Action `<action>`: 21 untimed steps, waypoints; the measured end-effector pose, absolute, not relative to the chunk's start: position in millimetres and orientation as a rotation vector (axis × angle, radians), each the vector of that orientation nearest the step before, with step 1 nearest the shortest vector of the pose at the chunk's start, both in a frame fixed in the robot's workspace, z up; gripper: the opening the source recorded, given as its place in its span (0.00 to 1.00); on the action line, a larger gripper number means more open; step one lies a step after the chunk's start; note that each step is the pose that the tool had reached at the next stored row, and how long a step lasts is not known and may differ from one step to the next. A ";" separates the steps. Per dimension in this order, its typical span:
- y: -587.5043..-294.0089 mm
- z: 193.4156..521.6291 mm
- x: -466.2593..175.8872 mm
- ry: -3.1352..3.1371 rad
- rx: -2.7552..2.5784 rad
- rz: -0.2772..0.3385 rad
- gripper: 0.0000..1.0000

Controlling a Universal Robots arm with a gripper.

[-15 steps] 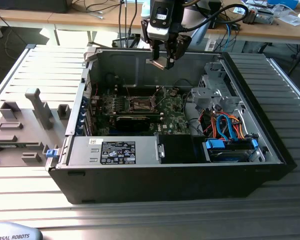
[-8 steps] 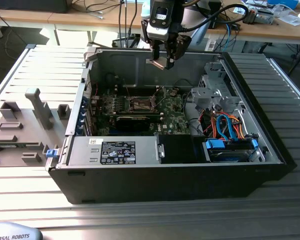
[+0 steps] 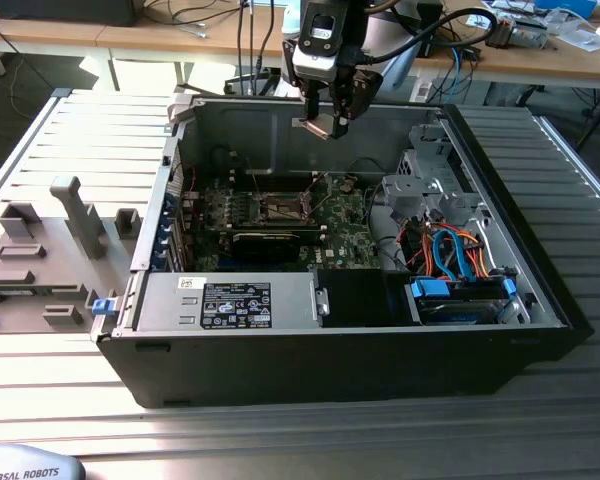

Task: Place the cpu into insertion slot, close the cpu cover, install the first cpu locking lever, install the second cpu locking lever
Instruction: 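Place the cpu into insertion slot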

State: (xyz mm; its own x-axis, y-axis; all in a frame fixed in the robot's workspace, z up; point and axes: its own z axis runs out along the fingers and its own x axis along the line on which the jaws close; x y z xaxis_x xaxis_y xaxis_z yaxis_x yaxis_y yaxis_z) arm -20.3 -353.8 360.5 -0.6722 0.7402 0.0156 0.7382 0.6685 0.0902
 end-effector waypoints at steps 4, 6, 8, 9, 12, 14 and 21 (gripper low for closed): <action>-353.8 360.4 -20.3 2.847 1.267 0.139 0.54; -353.8 360.4 -20.3 2.845 1.271 0.139 0.54; -353.8 360.4 -20.3 2.843 1.275 0.139 0.54; -353.8 360.4 -20.3 2.842 1.276 0.138 0.54; -353.8 360.3 -20.3 2.840 1.281 0.138 0.54; -353.8 360.3 -20.3 2.838 1.285 0.138 0.54; -353.8 360.3 -20.3 2.834 1.294 0.138 0.54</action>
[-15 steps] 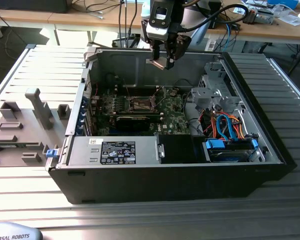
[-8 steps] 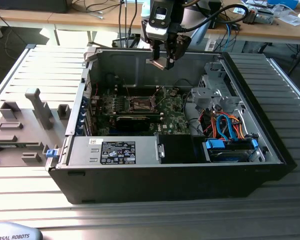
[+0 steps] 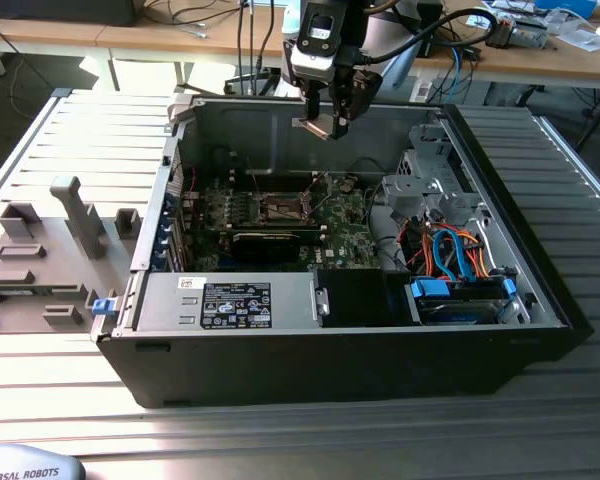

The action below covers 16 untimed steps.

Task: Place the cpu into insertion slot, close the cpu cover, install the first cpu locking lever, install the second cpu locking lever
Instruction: 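Place the cpu into insertion slot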

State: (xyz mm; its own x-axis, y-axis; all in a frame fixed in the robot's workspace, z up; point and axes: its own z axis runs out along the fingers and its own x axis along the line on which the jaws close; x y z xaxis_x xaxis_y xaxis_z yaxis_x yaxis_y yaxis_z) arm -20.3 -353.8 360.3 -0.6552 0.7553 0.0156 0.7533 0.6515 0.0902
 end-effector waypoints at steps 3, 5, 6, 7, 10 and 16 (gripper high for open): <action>-353.8 360.3 -20.3 2.831 1.299 0.138 0.54; -353.8 360.2 -20.3 2.830 1.301 0.138 0.54; -353.8 360.2 -20.3 2.830 1.302 0.138 0.54; -353.8 360.2 -20.3 2.829 1.303 0.138 0.54; -353.8 360.2 -20.3 2.828 1.306 0.138 0.54; -353.8 360.1 -20.3 2.825 1.312 0.138 0.54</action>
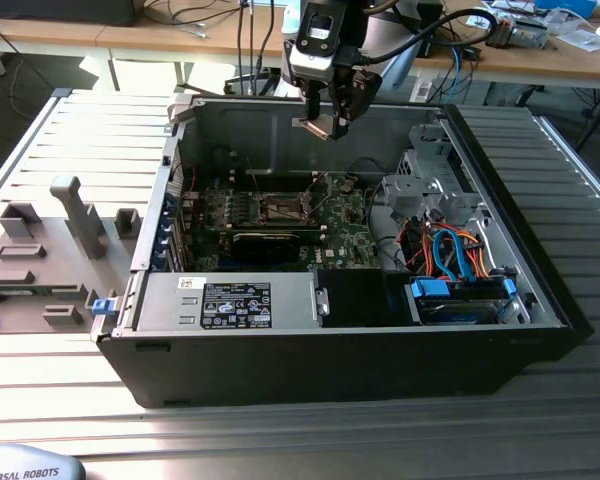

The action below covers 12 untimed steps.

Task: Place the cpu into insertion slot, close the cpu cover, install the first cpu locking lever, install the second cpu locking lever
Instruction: 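Place the cpu into insertion slot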

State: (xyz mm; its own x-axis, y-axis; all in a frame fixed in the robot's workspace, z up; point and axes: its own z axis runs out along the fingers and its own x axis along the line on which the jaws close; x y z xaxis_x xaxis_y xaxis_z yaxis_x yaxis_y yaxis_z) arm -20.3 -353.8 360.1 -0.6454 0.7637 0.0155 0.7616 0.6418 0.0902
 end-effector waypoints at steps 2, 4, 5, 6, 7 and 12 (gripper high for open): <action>-353.8 360.1 -20.3 2.823 1.316 0.138 0.54; -353.8 360.1 -20.3 2.821 1.320 0.138 0.54; -353.8 360.0 -20.3 2.820 1.321 0.138 0.54; -353.8 360.0 -20.3 2.819 1.323 0.138 0.54; -353.8 360.0 -20.3 2.818 1.325 0.138 0.54; -353.8 360.0 -20.3 2.814 1.334 0.138 0.54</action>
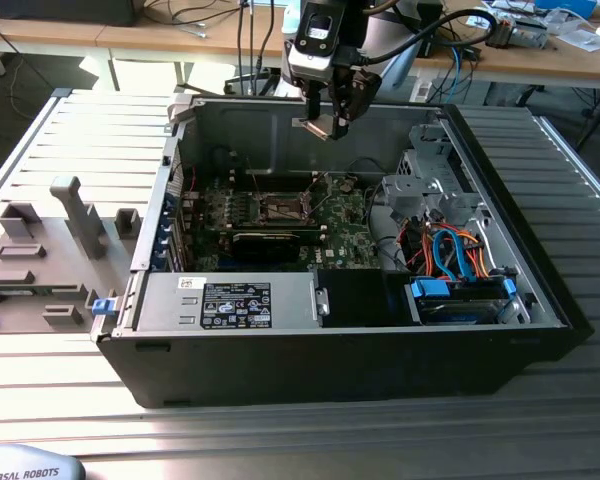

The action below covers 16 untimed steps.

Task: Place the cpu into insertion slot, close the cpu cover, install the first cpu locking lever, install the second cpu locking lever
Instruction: 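Place the cpu into insertion slot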

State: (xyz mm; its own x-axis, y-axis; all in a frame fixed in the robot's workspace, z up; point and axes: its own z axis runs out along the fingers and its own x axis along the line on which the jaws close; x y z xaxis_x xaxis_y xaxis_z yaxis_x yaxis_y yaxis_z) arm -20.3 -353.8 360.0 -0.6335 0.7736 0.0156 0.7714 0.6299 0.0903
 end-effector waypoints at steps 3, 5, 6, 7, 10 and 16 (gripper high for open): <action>-353.8 359.9 -20.3 2.811 1.339 0.138 0.54; -353.8 359.9 -20.3 2.810 1.341 0.138 0.54; -353.8 359.9 -20.3 2.808 1.345 0.138 0.54; -353.8 359.9 -20.3 2.807 1.346 0.137 0.54; -353.8 359.8 -20.3 2.804 1.353 0.137 0.54; -353.8 359.7 -20.3 2.800 1.361 0.137 0.54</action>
